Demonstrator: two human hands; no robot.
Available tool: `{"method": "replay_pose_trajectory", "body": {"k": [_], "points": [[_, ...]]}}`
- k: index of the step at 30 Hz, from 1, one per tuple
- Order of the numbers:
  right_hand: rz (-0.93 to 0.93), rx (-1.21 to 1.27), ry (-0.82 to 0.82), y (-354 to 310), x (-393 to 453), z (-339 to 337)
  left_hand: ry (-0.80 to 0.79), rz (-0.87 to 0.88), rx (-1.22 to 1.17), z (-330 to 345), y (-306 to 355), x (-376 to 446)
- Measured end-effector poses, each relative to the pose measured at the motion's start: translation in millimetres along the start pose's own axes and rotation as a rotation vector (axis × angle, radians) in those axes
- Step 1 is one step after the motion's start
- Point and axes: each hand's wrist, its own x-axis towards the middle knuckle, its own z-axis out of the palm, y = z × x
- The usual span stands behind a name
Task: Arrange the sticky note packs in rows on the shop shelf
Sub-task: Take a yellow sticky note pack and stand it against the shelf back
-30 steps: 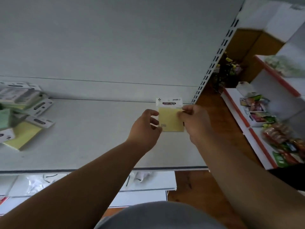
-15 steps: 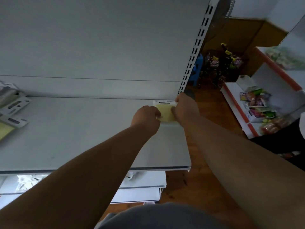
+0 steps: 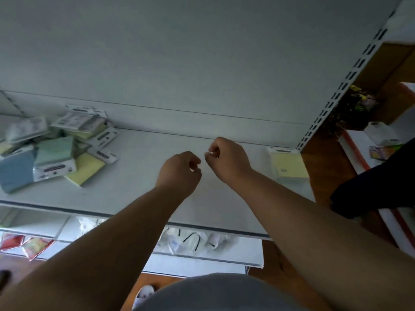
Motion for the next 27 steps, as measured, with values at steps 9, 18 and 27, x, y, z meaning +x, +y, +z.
{"method": "replay_pose_trajectory", "body": {"k": [9,18,27], "points": [[0.123,0.218,-0.210,-165,22,144,0.113,-0.141,0.122,-138,-181,-11],[0.704,0.610,-0.098,-227,37,203,-0.030,0.079,0.116,-158,-226,-21],[0.474,0.179,-0.154,-225,22,187,0.016,-0.027,-0.212,-157,-221,-20]]}}
